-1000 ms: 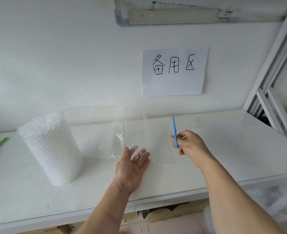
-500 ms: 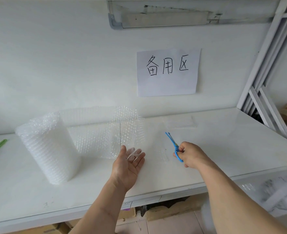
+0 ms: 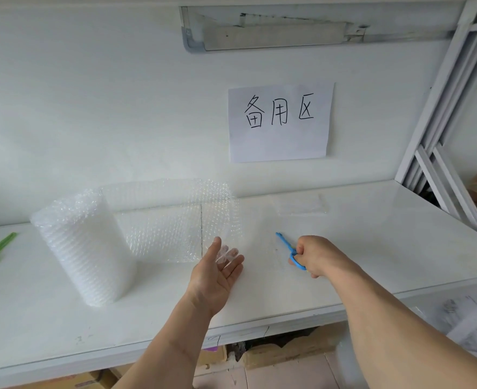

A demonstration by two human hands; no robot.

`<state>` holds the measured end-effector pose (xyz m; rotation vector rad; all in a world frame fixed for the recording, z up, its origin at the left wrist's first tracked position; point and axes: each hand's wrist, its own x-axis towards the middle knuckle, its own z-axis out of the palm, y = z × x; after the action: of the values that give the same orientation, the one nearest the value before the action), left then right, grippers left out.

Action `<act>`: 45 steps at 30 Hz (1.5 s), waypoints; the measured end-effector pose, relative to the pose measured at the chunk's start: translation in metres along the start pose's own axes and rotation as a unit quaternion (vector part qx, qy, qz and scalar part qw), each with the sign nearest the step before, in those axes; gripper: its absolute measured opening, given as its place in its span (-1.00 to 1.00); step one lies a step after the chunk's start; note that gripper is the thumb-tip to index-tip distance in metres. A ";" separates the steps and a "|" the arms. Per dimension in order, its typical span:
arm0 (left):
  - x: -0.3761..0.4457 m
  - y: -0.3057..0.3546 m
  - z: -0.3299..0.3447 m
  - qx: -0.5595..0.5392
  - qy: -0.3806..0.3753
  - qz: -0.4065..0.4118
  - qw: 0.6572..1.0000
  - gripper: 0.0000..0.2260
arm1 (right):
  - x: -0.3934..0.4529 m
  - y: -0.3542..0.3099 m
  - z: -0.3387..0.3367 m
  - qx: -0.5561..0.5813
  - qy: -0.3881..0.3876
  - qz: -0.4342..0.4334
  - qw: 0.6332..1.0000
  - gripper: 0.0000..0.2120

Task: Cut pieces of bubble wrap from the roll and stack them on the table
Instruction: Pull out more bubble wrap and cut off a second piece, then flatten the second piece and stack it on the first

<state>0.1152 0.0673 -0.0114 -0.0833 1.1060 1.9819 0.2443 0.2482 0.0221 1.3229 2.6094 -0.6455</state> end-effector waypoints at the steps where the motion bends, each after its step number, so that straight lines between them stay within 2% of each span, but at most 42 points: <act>1: 0.000 0.000 0.000 0.005 0.000 0.001 1.000 -0.66 | -0.002 0.000 -0.001 -0.010 -0.003 -0.007 1.000 -0.89; 6: 0.000 0.001 0.001 0.018 0.005 -0.001 1.000 -0.70 | -0.007 -0.001 -0.003 -0.051 -0.014 -0.028 0.998 -0.94; 9: -0.001 0.000 0.002 0.024 0.005 -0.001 1.000 -0.72 | -0.008 0.000 -0.004 -0.083 -0.013 -0.043 0.995 -0.91; 13: -0.004 0.000 0.003 0.028 0.003 -0.003 1.000 -0.72 | -0.009 0.001 -0.001 -0.151 -0.002 -0.046 0.987 -0.74; 18: -0.007 0.001 0.005 0.028 0.006 -0.008 1.000 -0.74 | -0.011 0.005 0.005 -0.197 0.037 -0.065 0.978 -0.75; 22: -0.007 0.000 0.005 0.027 0.008 -0.010 1.000 -0.73 | -0.007 0.010 -0.001 -0.090 0.035 -0.073 0.993 -0.92; 27: -0.005 -0.001 0.006 0.021 0.009 -0.015 1.000 -0.75 | 0.001 0.015 -0.011 0.013 -0.053 -0.066 0.996 -0.82; 31: -0.005 -0.002 0.007 0.020 0.014 -0.015 1.000 -0.75 | 0.005 0.015 -0.014 0.077 -0.101 -0.053 0.990 -0.87; 33: -0.004 -0.001 0.007 0.019 0.015 -0.018 1.000 -0.74 | 0.005 0.014 -0.014 0.058 -0.084 -0.060 0.993 -0.89; 36: -0.004 -0.001 0.006 0.020 0.009 -0.014 1.000 -0.72 | 0.006 0.015 -0.012 0.011 -0.008 -0.069 0.998 -0.86; 40: -0.007 -0.002 0.006 0.047 0.002 0.018 0.999 -0.61 | 0.006 0.019 -0.007 0.017 0.054 -0.062 0.996 -0.84; 43: -0.009 0.000 0.005 0.091 -0.020 0.045 0.995 -0.60 | 0.005 0.017 -0.004 -0.018 0.063 -0.047 0.997 -0.85; 45: -0.011 0.000 0.005 0.148 -0.030 0.064 0.986 -0.63 | 0.002 0.013 -0.002 -0.038 0.106 -0.041 0.993 -0.81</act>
<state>0.1237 0.0638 -0.0033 0.2073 1.3837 1.8939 0.2536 0.2573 0.0198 1.3352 2.8378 -0.4311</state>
